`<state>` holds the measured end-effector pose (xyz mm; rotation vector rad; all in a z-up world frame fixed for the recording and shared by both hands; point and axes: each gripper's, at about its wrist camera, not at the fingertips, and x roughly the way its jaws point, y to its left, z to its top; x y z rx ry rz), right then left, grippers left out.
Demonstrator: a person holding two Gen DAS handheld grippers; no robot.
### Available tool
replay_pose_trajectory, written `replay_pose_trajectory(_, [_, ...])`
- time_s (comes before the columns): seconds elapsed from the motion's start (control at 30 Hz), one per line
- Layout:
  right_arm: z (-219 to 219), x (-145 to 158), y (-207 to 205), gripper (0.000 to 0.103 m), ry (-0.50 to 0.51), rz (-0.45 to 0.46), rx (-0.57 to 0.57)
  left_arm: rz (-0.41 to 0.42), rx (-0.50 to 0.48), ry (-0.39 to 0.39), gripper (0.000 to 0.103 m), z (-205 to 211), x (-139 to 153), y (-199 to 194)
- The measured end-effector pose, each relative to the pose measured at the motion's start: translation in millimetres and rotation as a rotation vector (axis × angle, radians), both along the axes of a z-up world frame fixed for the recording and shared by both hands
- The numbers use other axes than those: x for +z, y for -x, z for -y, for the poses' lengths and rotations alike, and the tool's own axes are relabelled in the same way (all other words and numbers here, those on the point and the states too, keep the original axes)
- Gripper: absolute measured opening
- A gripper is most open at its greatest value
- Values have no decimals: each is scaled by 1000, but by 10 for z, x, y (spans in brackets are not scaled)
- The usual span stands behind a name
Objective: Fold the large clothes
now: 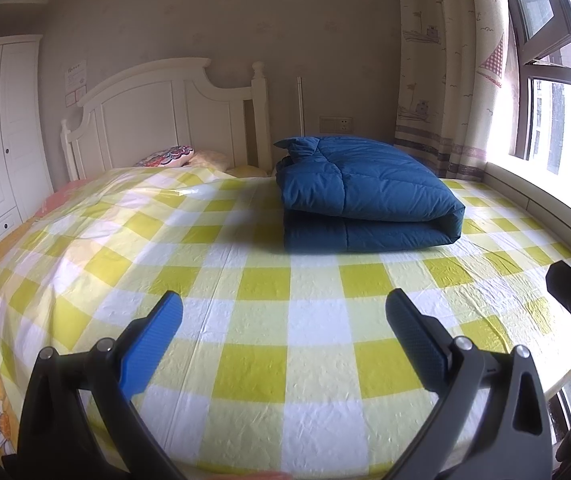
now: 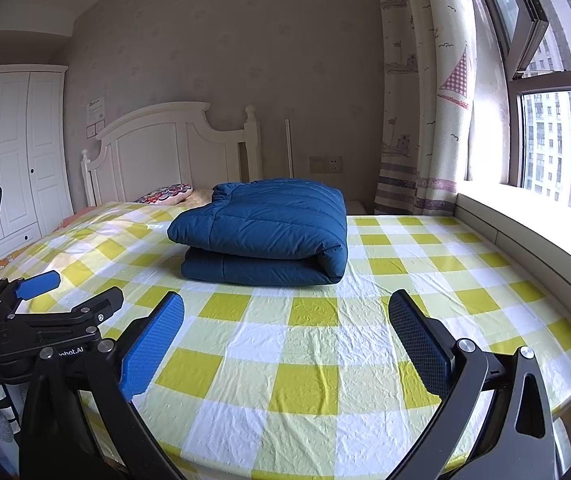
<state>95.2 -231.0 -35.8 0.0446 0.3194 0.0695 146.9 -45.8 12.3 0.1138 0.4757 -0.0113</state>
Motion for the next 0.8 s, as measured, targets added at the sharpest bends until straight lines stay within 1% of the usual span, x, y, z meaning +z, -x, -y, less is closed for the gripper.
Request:
replay_pose_trajectory(0.47, [3,19,33,99,5,8,6,22,-3,2,101,13,39,39])
replay_pose_trajectory(0.63, [3,-1,19,99,6,0,12,27,-22,-1,101,43,35,37])
replay_pose_trajectory(0.77, [-8,-5,6,99,6,-5,19,35,-54,26,101,74,68,7])
replay_pose_trajectory(0.8, [-8,-1,4,99,6,-4,20,49,-55,37,101,73,78,7])
